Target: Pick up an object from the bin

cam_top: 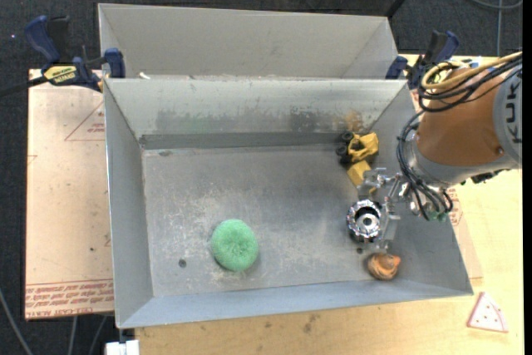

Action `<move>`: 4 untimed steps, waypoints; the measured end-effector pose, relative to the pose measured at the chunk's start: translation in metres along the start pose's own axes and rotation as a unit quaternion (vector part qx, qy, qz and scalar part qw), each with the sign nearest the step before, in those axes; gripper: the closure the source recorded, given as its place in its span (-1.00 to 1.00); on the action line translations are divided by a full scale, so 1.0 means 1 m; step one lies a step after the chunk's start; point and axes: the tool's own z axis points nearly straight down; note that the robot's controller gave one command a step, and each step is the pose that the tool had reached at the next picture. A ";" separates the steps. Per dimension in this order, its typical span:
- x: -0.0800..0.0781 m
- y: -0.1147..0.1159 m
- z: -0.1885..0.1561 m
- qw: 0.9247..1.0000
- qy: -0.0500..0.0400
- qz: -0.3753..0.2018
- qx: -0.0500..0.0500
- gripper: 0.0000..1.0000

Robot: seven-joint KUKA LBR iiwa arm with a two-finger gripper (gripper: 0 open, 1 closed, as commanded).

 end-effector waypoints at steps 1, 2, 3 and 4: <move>0.002 0.010 -0.003 0.998 0.000 -0.059 0.000 1.00; 0.002 0.006 -0.049 0.983 0.003 -0.183 -0.002 1.00; -0.023 0.007 -0.076 0.994 -0.001 -0.106 0.000 1.00; -0.028 0.025 -0.106 0.985 0.001 -0.170 0.000 1.00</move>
Offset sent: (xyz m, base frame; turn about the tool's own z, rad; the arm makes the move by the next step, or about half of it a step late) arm 0.0020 -0.0040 0.1135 -0.2653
